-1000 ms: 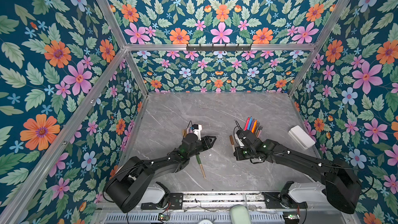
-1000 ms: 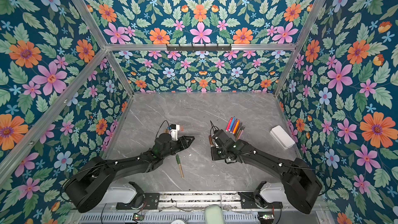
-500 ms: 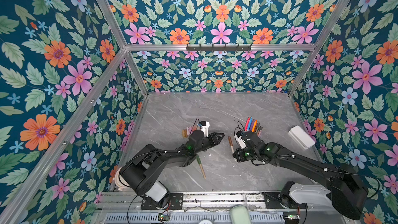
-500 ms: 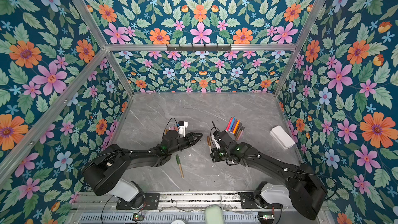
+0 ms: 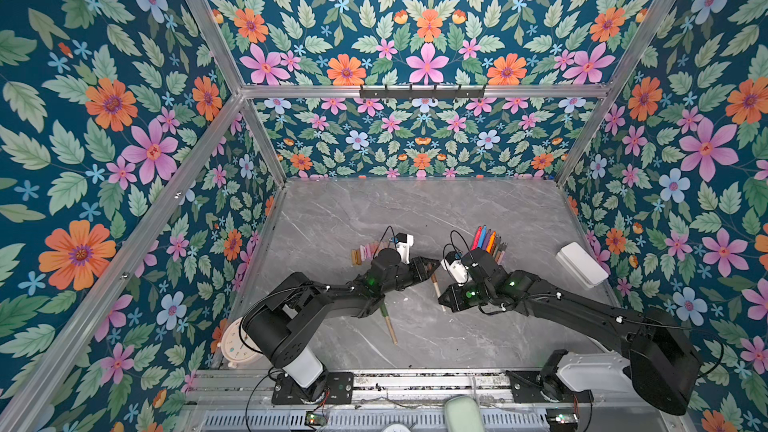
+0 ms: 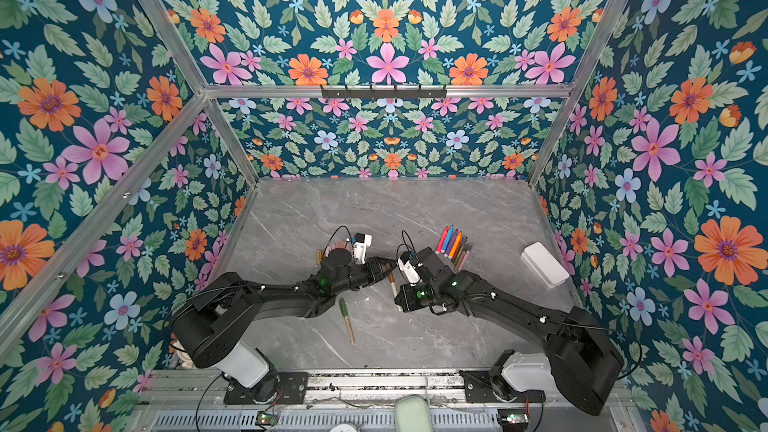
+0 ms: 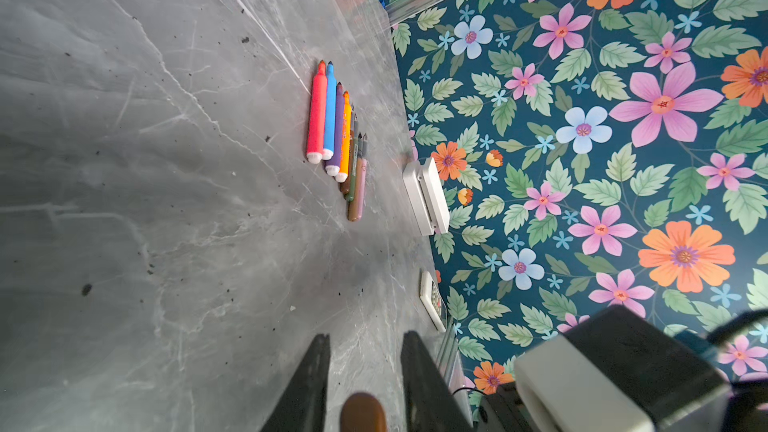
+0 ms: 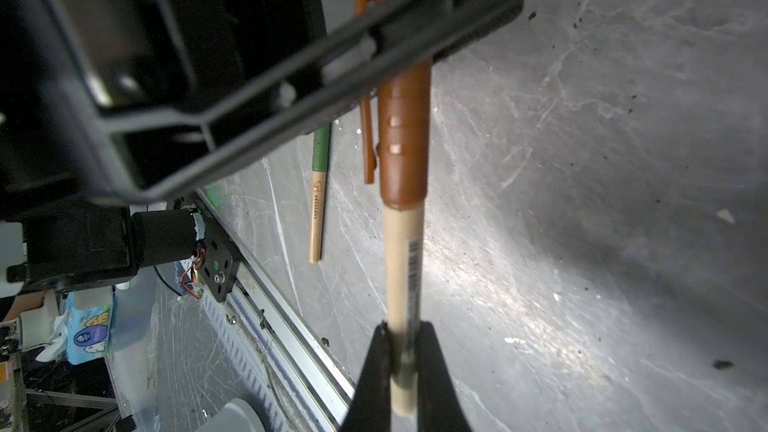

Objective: Open the pen caps
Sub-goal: 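Grasp the brown cap with the left gripper while the right holds the pen, then pull the brown cap off with the left gripper while the right holds the pen body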

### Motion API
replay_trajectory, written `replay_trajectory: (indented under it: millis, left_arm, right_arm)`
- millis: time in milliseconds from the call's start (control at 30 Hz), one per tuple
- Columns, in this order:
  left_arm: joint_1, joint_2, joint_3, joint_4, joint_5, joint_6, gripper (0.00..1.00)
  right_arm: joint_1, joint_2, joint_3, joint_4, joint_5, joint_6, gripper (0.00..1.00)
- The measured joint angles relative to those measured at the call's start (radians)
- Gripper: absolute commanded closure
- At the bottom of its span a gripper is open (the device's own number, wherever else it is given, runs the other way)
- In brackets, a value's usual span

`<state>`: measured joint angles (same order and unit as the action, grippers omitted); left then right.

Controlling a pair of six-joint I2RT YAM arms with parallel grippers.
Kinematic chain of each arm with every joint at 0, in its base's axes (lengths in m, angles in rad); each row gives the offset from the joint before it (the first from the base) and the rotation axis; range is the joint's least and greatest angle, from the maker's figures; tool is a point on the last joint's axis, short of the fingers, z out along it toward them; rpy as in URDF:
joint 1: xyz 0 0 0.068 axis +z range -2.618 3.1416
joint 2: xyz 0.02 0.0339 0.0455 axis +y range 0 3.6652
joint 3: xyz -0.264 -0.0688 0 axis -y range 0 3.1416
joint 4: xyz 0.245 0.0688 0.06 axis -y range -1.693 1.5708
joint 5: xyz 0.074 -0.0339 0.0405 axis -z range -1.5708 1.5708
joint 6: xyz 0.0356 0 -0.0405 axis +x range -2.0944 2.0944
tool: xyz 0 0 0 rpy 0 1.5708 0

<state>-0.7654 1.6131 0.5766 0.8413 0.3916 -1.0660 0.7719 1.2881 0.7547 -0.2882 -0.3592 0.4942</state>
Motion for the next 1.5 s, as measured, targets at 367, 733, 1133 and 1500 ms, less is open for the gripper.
replay_trajectory:
  millis: [367,733,1133,1500]
  left_arm:
    - [-0.001,-0.024,0.0,0.001,0.01,0.007,0.98]
    - [-0.002,-0.037,0.0,-0.008,0.017,0.016,1.0]
    - [0.029,-0.074,0.118,-0.211,0.029,0.094,1.0]
    - [0.198,-0.109,0.253,-0.453,0.219,0.162,1.0]
  right_arm:
    - [0.001,0.003,0.021,-0.026,0.028,-0.017,0.75]
    - [0.0,0.048,0.014,0.005,0.018,0.001,0.73]
    - [0.0,0.038,-0.003,0.1,0.006,-0.002,1.0]
    - [0.001,-0.015,-0.065,0.33,0.056,0.012,1.0]
